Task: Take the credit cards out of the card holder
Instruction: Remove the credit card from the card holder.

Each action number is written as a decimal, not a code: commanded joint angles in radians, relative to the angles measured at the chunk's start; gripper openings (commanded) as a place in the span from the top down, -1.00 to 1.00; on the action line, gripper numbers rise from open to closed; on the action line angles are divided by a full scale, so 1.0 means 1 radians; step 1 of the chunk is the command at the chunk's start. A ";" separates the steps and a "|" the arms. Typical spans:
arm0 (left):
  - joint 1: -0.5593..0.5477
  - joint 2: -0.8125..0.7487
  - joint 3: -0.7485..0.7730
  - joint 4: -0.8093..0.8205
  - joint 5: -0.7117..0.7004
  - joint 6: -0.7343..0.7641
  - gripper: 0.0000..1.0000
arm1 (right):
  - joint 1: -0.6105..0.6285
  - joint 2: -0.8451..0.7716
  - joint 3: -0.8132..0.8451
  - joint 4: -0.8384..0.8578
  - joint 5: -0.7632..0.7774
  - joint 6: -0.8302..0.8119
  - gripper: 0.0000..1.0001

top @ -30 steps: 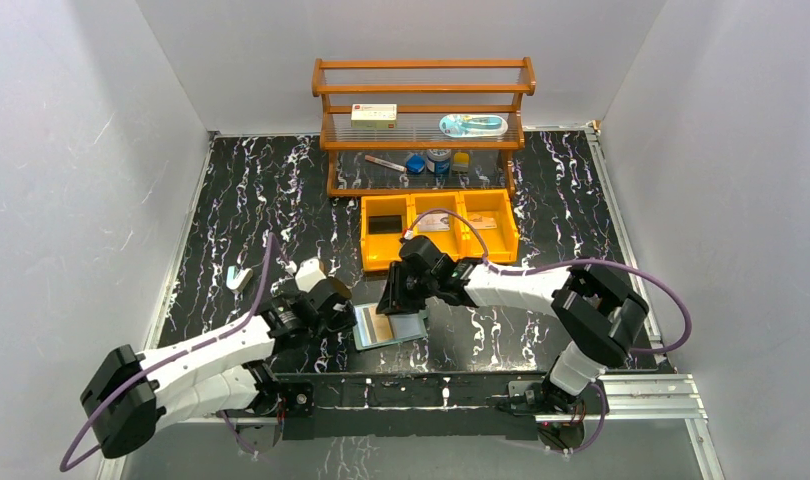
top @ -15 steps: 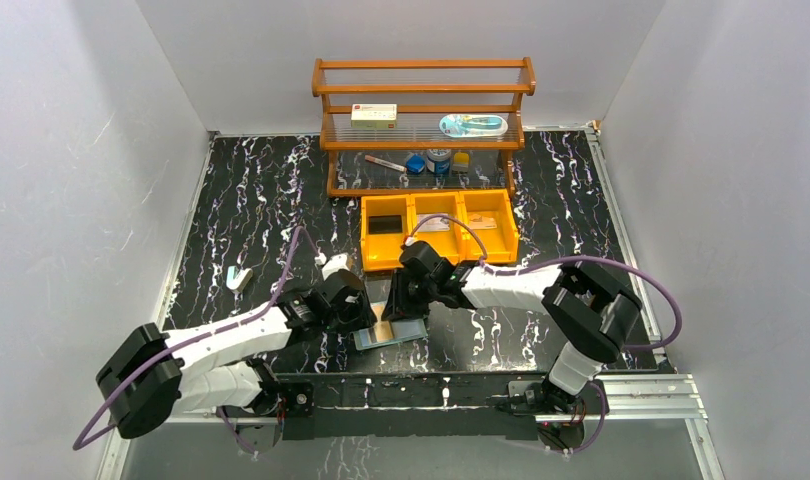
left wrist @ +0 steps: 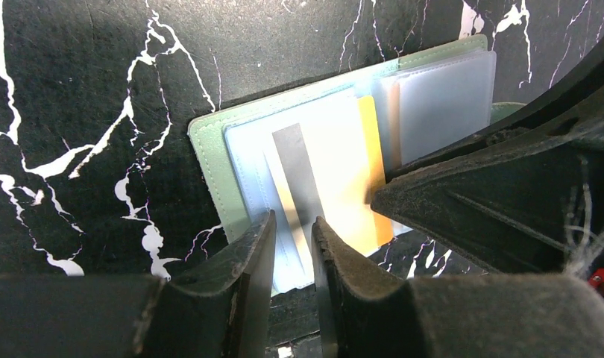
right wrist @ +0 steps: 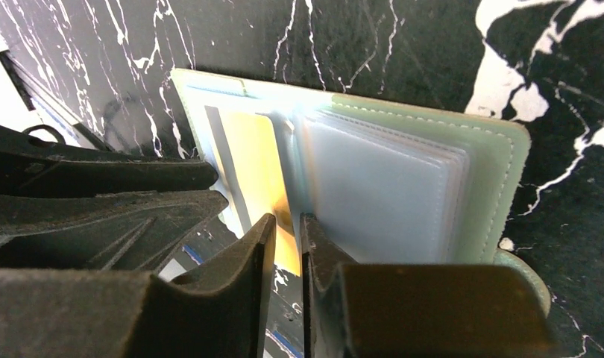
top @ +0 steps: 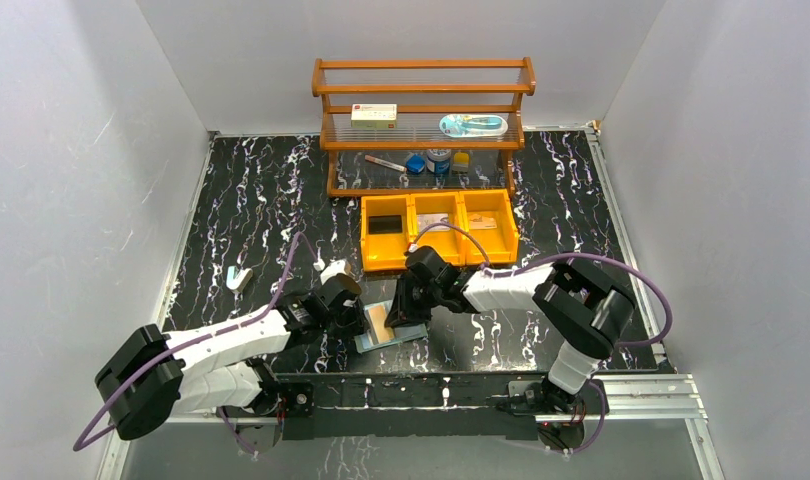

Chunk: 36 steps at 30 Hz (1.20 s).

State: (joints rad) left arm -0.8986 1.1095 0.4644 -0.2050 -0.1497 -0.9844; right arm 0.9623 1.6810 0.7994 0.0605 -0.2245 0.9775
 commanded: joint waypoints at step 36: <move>-0.003 0.021 -0.001 -0.002 0.000 0.072 0.57 | -0.109 -0.091 -0.180 0.263 -0.160 0.080 0.53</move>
State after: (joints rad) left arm -0.8986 1.1229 0.4637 -0.1856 -0.1486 -0.9565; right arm 0.8574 1.5829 0.6331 0.2268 -0.3542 1.0416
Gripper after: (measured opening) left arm 0.214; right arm 0.180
